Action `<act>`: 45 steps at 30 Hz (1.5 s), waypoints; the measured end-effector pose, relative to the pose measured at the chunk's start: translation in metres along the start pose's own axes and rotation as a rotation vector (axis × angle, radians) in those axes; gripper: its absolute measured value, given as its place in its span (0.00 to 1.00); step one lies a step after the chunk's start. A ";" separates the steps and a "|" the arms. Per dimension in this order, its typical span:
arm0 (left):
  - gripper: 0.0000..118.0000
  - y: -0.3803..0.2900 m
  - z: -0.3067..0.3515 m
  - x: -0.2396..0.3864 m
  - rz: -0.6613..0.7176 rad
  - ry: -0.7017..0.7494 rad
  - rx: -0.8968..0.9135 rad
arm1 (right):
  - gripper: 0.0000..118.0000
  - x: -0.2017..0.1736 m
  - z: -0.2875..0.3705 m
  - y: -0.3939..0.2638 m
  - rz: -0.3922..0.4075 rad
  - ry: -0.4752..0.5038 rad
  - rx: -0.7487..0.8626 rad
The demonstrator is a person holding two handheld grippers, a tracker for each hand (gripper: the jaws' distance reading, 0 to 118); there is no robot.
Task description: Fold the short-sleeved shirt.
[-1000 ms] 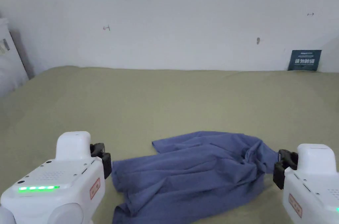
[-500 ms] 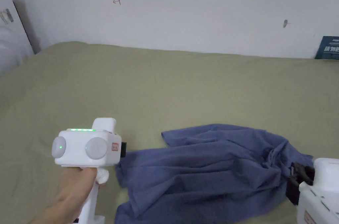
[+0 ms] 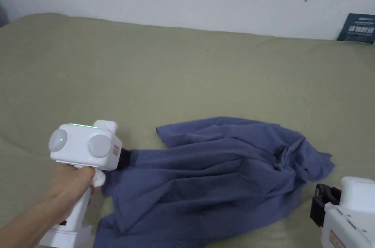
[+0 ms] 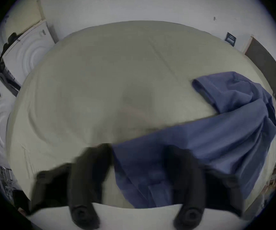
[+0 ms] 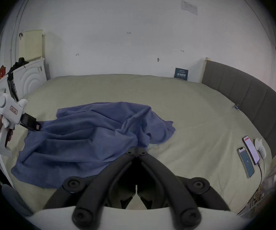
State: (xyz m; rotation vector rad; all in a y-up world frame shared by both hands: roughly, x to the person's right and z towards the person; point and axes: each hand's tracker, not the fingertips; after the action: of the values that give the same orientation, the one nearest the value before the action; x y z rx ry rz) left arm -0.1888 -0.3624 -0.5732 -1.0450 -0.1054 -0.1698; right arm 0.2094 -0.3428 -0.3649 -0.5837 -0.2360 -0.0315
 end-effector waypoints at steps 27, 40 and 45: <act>0.00 -0.009 -0.019 -0.003 0.051 -0.108 0.001 | 0.80 0.092 -0.208 0.057 -0.080 -0.015 -0.425; 0.00 0.009 0.136 -0.060 0.127 -0.041 0.251 | 0.02 0.103 -0.044 0.125 -0.029 0.035 -0.088; 0.00 0.019 0.210 -0.086 0.163 0.015 0.358 | 0.02 0.103 0.048 0.163 -0.005 0.017 0.062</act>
State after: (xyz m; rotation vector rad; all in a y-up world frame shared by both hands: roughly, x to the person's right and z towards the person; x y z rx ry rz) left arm -0.2710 -0.1631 -0.4994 -0.6916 -0.0349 -0.0087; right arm 0.3155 -0.1765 -0.3912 -0.5210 -0.2214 -0.0341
